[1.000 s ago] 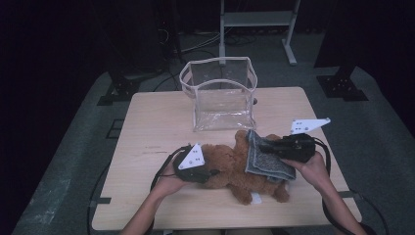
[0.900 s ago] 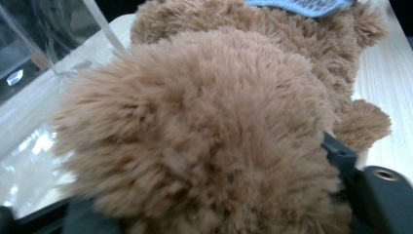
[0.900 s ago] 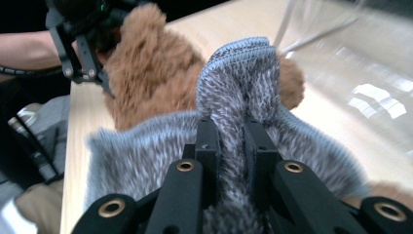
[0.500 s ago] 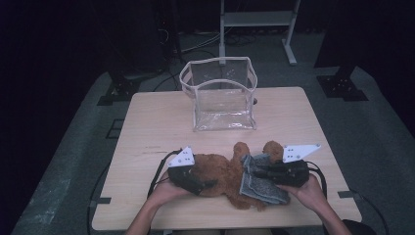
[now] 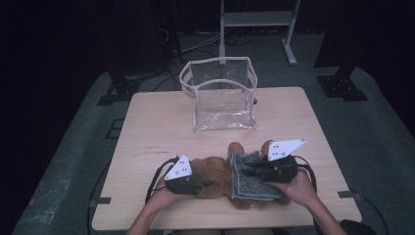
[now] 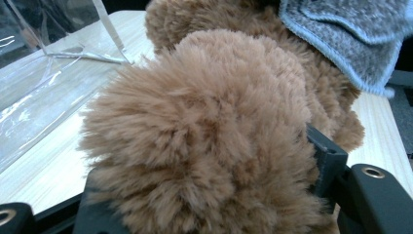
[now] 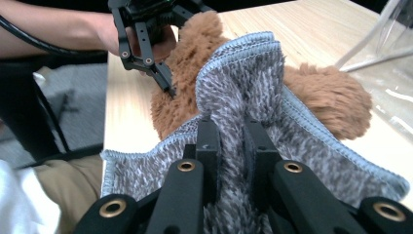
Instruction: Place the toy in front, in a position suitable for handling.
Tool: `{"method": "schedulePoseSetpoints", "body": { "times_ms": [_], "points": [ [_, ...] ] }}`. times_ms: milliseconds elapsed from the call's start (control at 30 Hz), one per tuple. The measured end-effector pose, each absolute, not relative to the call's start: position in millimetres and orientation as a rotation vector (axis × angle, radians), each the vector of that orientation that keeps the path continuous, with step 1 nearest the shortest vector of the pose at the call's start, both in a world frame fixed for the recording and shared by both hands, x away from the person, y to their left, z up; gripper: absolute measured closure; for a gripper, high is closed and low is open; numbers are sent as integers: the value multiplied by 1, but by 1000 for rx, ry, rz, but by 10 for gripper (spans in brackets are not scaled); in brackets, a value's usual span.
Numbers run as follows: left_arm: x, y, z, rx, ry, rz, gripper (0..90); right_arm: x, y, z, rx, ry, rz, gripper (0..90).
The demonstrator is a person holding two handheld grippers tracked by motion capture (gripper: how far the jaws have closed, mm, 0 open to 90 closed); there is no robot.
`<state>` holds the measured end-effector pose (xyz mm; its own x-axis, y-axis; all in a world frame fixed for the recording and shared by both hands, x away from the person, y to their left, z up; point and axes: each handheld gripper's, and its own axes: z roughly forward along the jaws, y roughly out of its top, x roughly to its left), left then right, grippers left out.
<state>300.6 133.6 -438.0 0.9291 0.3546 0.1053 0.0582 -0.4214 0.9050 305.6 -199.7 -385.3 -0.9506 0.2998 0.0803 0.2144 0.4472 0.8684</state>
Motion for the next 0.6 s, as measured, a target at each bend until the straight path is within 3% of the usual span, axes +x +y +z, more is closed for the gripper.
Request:
{"method": "schedulePoseSetpoints", "body": {
  "times_ms": [200,333,367,533,567,600],
  "points": [
    [301,135,-440,1963,321,319,320,314,-252,-391,665,2525,1562,788],
    [310,134,-433,1958,380,241,86,309,-243,-402,605,2560,1573,790],
    [310,134,-433,1958,380,241,66,309,-241,-404,597,2565,1590,790],
    [322,135,-427,1946,404,161,49,305,-239,-410,555,2573,1604,791],
    [324,134,-426,1958,397,133,66,304,-239,-410,540,2573,1604,791],
    [323,134,-426,1970,382,145,156,304,-239,-410,538,2573,1599,791]
  ]
}}
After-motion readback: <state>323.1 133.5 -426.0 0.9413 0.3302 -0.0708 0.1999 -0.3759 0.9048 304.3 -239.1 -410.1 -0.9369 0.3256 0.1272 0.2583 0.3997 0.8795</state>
